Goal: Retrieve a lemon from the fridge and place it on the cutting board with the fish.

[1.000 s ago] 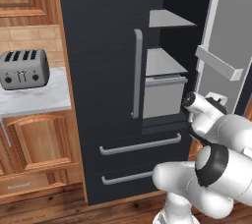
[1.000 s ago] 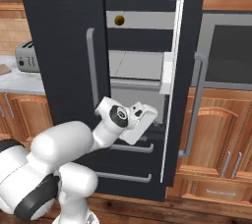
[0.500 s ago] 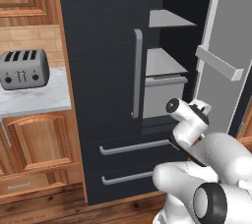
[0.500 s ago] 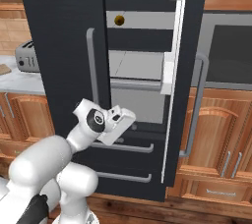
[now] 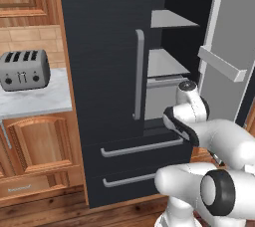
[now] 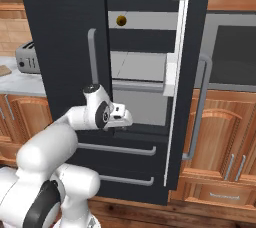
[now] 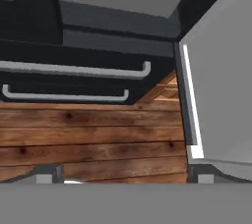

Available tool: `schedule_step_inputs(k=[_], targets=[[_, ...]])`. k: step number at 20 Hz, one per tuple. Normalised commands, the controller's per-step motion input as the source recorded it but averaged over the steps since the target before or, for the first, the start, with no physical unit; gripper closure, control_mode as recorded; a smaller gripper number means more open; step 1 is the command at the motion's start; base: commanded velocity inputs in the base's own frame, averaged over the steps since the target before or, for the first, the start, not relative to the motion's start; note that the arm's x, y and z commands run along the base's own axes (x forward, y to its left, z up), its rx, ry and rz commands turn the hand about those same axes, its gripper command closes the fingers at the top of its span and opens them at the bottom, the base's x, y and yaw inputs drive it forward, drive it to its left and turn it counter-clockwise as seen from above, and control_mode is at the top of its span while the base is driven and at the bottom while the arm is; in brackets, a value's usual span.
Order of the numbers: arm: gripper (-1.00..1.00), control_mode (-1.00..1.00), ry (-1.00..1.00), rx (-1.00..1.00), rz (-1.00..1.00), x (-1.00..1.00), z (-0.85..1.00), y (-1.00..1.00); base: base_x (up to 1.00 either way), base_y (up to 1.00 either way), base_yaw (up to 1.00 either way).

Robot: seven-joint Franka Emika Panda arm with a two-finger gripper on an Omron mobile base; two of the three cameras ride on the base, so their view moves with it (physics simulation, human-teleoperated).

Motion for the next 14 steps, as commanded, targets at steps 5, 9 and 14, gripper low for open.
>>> schedule_step_inputs(k=[5, 9, 14], targets=[[-1.0, -1.0, -0.17, 0.43, -0.17, 0.02, 0.53, 0.57, 0.0, 0.0, 0.0], [-1.0, -1.0, -0.25, 0.24, 0.0, -0.01, 0.94, 0.26, 0.0, 0.0, 0.0], [-1.0, -1.0, -0.23, -0.08, 0.04, -0.02, 0.68, 0.31, 0.0, 0.0, 0.0]])
